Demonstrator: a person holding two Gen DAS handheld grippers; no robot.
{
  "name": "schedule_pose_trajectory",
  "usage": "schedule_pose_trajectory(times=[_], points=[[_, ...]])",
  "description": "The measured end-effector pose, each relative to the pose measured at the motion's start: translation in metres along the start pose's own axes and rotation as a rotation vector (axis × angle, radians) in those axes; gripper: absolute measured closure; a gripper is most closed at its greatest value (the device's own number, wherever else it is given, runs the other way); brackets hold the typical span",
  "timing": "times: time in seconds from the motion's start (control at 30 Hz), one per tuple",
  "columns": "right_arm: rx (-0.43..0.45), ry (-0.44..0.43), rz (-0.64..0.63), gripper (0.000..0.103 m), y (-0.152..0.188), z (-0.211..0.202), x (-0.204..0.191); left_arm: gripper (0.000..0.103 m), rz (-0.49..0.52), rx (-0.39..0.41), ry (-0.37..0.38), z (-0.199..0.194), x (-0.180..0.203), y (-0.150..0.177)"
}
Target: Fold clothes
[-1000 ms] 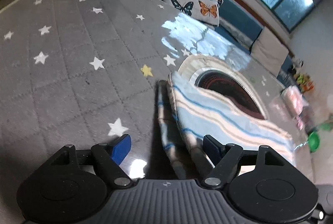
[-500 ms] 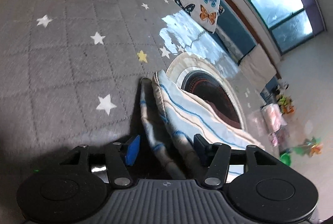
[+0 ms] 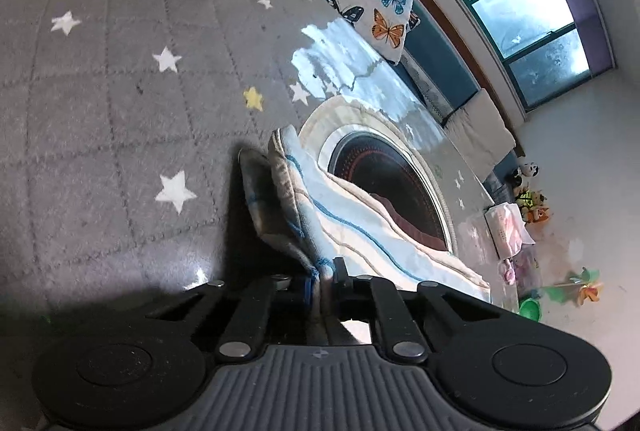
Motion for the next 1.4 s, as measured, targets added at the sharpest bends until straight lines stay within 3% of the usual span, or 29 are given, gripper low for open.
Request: schedule_pose_trajectory(times=[0.1, 0.23, 0.33, 0.4, 0.57, 0.83, 1.4], points=[[0.014, 0.041, 0.058, 0.091, -0.004, -0.008, 0.028, 0.093, 0.02, 0.005, 0.001, 0.001, 0.004, 0.0], [0.002, 0.207, 0.139, 0.089, -0.007, -0.004, 0.088, 0.093, 0.03, 0.013, 0.006, -0.001, 0.005, 0.0], [-0.021, 0.277, 0.245, 0.089, -0.011, 0.003, 0.133, 0.093, 0.043, 0.015, 0.006, -0.001, 0.006, 0.0], [-0.015, 0.361, 0.234, 0.089, -0.009, 0.01, 0.15, 0.093, 0.06, 0.014, -0.001, -0.001, 0.01, -0.001], [-0.028, 0.434, 0.272, 0.089, -0.005, 0.033, 0.177, 0.093, 0.093, 0.023, -0.002, -0.004, 0.022, -0.004], [-0.043, 0.461, 0.251, 0.088, 0.003, 0.047, 0.173, 0.093, 0.123, 0.037, 0.007, -0.01, 0.04, -0.01], [-0.111, 0.359, 0.126, 0.082, 0.067, -0.032, 0.09, 0.093, 0.159, 0.062, 0.014, -0.012, 0.093, -0.021]])
Point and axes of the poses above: each gripper's, at about its wrist camera, not at the fingertips, and z roughly the way its jaws point, x to its right, y to its underside, the point moved 2 cm from there along z, roughly the way its jaws point, and after that the axes turned 12 degrees about z, right-handed, at the moved point
